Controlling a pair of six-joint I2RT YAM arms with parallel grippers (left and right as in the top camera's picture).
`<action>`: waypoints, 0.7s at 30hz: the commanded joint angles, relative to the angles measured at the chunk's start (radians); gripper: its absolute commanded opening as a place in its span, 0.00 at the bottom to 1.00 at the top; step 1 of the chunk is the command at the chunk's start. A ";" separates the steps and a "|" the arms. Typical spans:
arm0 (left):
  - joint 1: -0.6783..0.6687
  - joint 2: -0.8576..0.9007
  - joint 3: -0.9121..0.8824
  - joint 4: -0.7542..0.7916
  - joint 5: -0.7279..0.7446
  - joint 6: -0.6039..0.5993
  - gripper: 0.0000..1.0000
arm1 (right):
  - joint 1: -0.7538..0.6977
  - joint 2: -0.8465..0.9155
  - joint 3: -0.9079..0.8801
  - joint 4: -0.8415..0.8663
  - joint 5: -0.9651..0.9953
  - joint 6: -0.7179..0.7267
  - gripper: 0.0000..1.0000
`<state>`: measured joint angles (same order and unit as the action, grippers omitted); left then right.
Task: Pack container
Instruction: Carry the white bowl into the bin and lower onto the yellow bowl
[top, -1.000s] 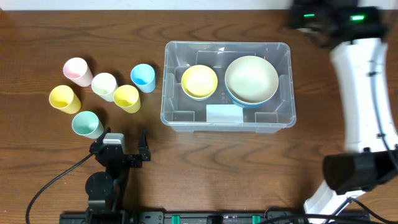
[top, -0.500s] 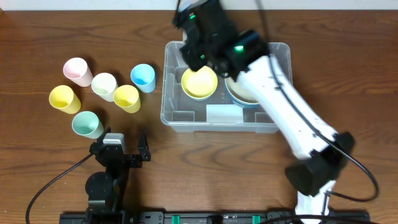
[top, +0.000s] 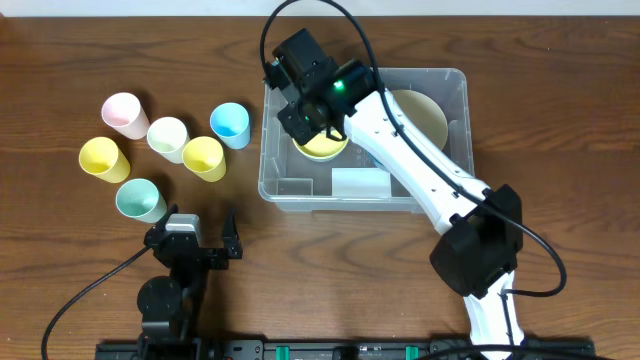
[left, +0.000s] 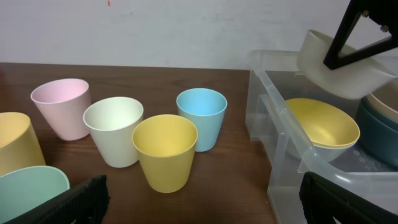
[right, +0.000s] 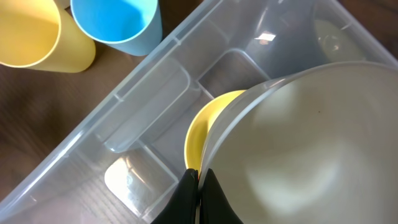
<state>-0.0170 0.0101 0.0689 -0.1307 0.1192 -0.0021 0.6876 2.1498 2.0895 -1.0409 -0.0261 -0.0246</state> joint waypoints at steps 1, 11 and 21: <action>-0.003 -0.006 -0.029 -0.010 -0.011 0.009 0.98 | 0.011 0.013 -0.043 0.000 0.006 0.024 0.01; -0.003 -0.006 -0.029 -0.010 -0.011 0.009 0.98 | 0.011 0.013 -0.118 0.040 0.006 0.024 0.33; -0.003 -0.006 -0.029 -0.010 -0.011 0.009 0.98 | 0.011 -0.008 -0.090 0.046 -0.008 0.019 0.46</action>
<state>-0.0170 0.0101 0.0689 -0.1307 0.1192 -0.0021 0.6914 2.1529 1.9755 -0.9913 -0.0261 -0.0074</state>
